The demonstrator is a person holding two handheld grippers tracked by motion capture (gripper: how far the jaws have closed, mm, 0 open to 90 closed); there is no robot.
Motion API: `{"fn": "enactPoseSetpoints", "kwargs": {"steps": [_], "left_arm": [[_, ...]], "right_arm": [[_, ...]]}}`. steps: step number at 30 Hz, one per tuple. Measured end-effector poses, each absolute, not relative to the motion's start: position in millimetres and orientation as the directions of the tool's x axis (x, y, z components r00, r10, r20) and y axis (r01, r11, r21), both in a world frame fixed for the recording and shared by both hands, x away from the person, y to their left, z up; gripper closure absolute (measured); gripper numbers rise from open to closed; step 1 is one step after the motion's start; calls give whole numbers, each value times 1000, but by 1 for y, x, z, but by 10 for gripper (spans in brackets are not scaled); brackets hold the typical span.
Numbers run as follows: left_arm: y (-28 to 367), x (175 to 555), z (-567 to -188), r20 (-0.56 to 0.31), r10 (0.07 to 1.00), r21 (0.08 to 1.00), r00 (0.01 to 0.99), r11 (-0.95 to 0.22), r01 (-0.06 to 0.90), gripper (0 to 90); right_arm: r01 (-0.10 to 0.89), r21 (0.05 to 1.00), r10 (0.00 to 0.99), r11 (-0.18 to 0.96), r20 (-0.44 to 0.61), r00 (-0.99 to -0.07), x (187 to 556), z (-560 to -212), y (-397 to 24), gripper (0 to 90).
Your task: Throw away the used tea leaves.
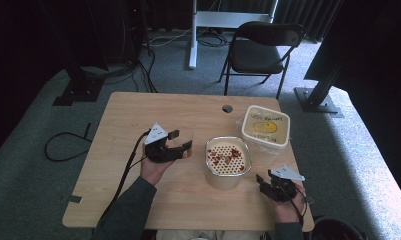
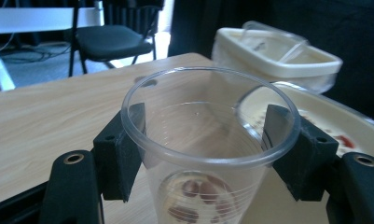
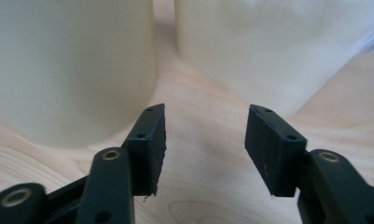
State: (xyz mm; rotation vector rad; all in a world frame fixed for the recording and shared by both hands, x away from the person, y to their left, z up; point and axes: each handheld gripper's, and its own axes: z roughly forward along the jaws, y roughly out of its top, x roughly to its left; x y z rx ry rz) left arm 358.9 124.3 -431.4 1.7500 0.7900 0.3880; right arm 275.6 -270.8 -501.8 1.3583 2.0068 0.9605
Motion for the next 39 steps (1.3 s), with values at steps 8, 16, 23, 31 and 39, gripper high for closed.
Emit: {"fn": "enactPoseSetpoints", "kwargs": {"steps": [8,16,23,31,39], "left_arm": [[105,345,-408,-155,612,951,775,-120,285,321],[84,326,-403,-163,555,952,816,-129,278,321],[79,314,-401,-146,527,953,837,-153,263,320],[70,308,-400,-117,513,954,851,-179,239,312],[67,311,-402,-147,505,944,850,-184,272,277]], "right_arm": [[416,892,912,174,14,-411,254,-440,-262,476],[324,920,790,219,28,-613,262,-419,-199,370],[284,906,716,314,-29,-698,278,-421,-151,272],[210,929,668,305,-52,-742,283,-422,-127,306],[212,935,692,284,-47,-721,285,-426,-132,413]]}}
